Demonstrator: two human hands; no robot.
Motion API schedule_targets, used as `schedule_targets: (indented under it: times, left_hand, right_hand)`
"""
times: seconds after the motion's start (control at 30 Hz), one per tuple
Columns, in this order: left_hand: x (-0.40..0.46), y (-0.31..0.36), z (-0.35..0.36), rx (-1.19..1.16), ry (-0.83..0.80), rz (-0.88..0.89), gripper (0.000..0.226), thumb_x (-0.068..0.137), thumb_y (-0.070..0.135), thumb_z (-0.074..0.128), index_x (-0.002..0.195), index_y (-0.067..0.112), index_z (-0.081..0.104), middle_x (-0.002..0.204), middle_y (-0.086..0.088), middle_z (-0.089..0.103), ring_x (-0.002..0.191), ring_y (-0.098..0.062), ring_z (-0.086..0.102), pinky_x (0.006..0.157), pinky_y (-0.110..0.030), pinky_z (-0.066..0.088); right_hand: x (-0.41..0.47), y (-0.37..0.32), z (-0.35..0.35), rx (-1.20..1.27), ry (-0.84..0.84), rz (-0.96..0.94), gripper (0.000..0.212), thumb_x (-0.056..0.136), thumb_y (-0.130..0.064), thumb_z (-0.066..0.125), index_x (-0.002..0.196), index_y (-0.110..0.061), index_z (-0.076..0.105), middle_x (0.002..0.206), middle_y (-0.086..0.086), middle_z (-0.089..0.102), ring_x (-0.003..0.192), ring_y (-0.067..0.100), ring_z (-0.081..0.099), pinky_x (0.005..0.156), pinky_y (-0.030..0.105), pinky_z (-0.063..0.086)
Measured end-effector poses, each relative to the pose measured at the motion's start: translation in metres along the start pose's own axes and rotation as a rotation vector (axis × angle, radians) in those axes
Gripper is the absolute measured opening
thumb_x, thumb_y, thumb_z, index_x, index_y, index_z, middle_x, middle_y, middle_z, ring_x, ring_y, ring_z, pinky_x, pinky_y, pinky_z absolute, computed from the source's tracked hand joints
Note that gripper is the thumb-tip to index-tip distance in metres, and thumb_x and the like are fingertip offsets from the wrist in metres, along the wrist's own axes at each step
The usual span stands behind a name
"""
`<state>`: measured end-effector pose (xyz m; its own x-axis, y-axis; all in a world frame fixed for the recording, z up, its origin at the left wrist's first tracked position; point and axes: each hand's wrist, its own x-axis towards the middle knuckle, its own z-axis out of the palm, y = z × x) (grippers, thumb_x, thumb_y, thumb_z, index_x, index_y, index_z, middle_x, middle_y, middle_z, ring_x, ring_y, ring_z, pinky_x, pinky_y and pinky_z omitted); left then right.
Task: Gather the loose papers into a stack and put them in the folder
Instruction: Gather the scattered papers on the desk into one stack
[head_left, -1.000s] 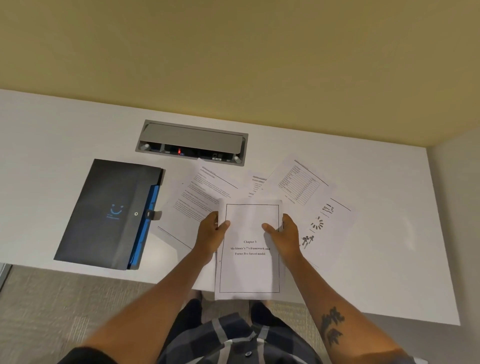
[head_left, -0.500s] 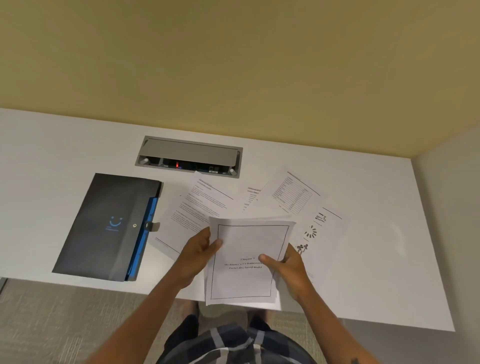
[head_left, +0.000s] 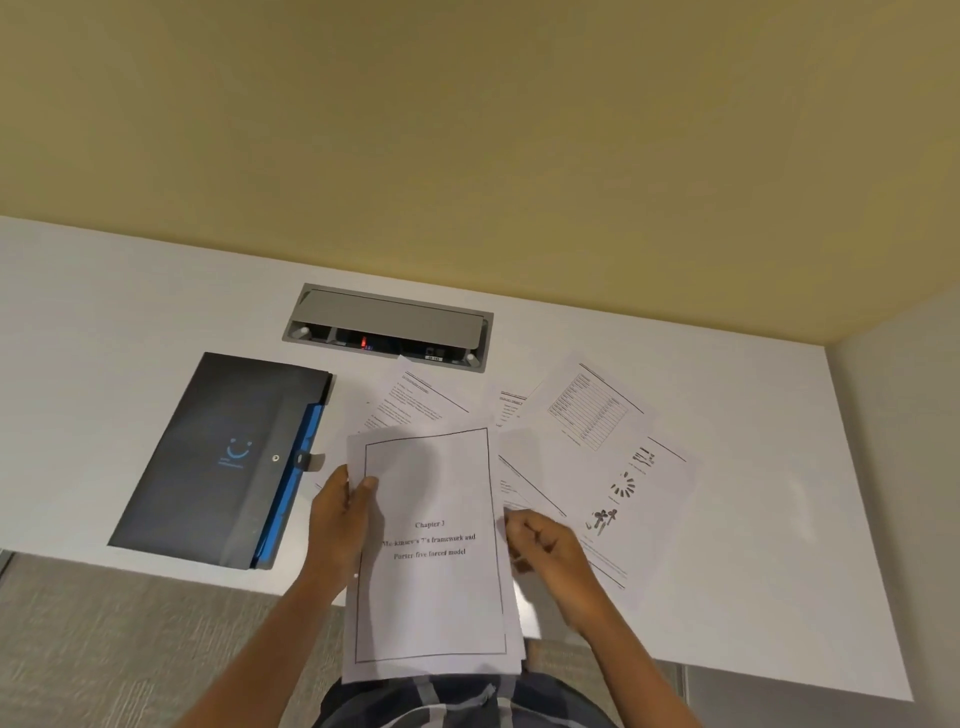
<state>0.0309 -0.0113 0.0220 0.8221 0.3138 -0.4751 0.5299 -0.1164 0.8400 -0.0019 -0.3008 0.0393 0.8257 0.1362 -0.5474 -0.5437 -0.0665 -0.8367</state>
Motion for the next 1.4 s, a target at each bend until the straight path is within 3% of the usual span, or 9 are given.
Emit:
schedule_targets:
  times: [0.13, 0.27, 0.43, 0.57, 0.7, 0.83, 1.03, 1.13, 1.4]
  left_hand:
    - [0.003, 0.001, -0.009, -0.056, 0.04, -0.04, 0.012, 0.105, 0.031, 0.057, 0.115, 0.038, 0.059, 0.114, -0.002, 0.075, 0.1, -0.031, 0.075, 0.084, -0.055, 0.065]
    - [0.011, 0.0, -0.015, -0.026, 0.09, -0.082, 0.011, 0.104, 0.037, 0.058, 0.114, 0.037, 0.058, 0.109, -0.001, 0.075, 0.096, -0.03, 0.077, 0.078, -0.051, 0.067]
    - [0.016, 0.006, -0.015, -0.02, 0.152, -0.113, 0.01, 0.102, 0.039, 0.061, 0.094, 0.046, 0.06, 0.088, 0.01, 0.078, 0.075, -0.02, 0.081, 0.052, -0.028, 0.063]
    - [0.017, 0.01, -0.008, -0.015, 0.129, -0.092, 0.008, 0.102, 0.039, 0.061, 0.098, 0.045, 0.06, 0.09, 0.015, 0.079, 0.076, -0.017, 0.081, 0.054, -0.029, 0.064]
    - [0.016, 0.018, 0.0, -0.026, 0.1, -0.086, 0.004, 0.103, 0.034, 0.06, 0.104, 0.038, 0.059, 0.088, 0.009, 0.079, 0.075, -0.013, 0.081, 0.05, -0.024, 0.062]
    - [0.014, 0.025, 0.007, -0.033, 0.065, -0.107, 0.009, 0.104, 0.032, 0.058, 0.105, 0.04, 0.06, 0.092, 0.009, 0.08, 0.079, -0.02, 0.082, 0.061, -0.037, 0.067]
    - [0.009, 0.031, 0.013, -0.013, 0.071, -0.102, 0.022, 0.104, 0.034, 0.058, 0.089, 0.05, 0.059, 0.091, 0.012, 0.079, 0.078, -0.014, 0.081, 0.055, -0.027, 0.064]
    - [0.009, 0.033, 0.013, -0.019, 0.078, -0.1, 0.03, 0.104, 0.034, 0.058, 0.084, 0.056, 0.06, 0.089, 0.02, 0.078, 0.078, -0.01, 0.08, 0.052, -0.023, 0.062]
    - [0.015, 0.031, 0.013, -0.052, 0.046, -0.09, 0.004, 0.104, 0.033, 0.058, 0.106, 0.036, 0.061, 0.094, 0.009, 0.081, 0.078, -0.019, 0.082, 0.057, -0.033, 0.066]
  right_hand:
    - [0.041, -0.014, -0.046, -0.155, 0.337, 0.021, 0.016, 0.099, -0.013, 0.072, 0.111, -0.018, 0.082, 0.103, 0.002, 0.085, 0.094, 0.027, 0.079, 0.089, 0.03, 0.065]
    - [0.082, -0.043, -0.1, -0.4, 0.556, 0.105, 0.047, 0.09, -0.022, 0.084, 0.131, -0.004, 0.067, 0.126, 0.013, 0.072, 0.123, 0.033, 0.068, 0.109, 0.044, 0.054]
    - [0.116, -0.066, -0.147, -0.555, 0.575, 0.182, 0.112, 0.078, -0.036, 0.096, 0.162, 0.004, 0.032, 0.166, 0.021, 0.039, 0.157, 0.037, 0.036, 0.126, 0.054, 0.038]
    - [0.133, -0.064, -0.162, -0.731, 0.53, 0.215, 0.121, 0.072, -0.049, 0.097, 0.16, -0.002, 0.028, 0.167, 0.015, 0.038, 0.158, 0.034, 0.034, 0.127, 0.053, 0.034]
    - [0.143, -0.055, -0.162, -0.986, 0.419, 0.328, 0.141, 0.082, -0.063, 0.083, 0.167, 0.002, -0.008, 0.179, 0.012, 0.006, 0.168, 0.025, 0.008, 0.134, 0.056, 0.014]
    - [0.144, -0.049, -0.162, -0.989, 0.423, 0.283, 0.13, 0.087, -0.059, 0.08, 0.167, 0.005, 0.0, 0.176, 0.017, 0.018, 0.163, 0.035, 0.023, 0.133, 0.057, 0.008]
    - [0.138, -0.043, -0.153, -0.705, 0.519, 0.105, 0.076, 0.085, -0.014, 0.089, 0.147, -0.005, 0.046, 0.137, 0.022, 0.059, 0.14, 0.048, 0.035, 0.103, 0.05, 0.047]
    - [0.132, -0.04, -0.138, -0.559, 0.596, 0.018, 0.08, 0.085, 0.004, 0.085, 0.156, -0.005, 0.048, 0.132, 0.022, 0.069, 0.141, 0.046, 0.047, 0.107, 0.047, 0.049]
    - [0.118, -0.024, -0.128, -0.286, 0.685, -0.068, 0.018, 0.094, -0.013, 0.081, 0.095, 0.004, 0.074, 0.091, 0.015, 0.077, 0.083, 0.035, 0.068, 0.068, 0.03, 0.054]
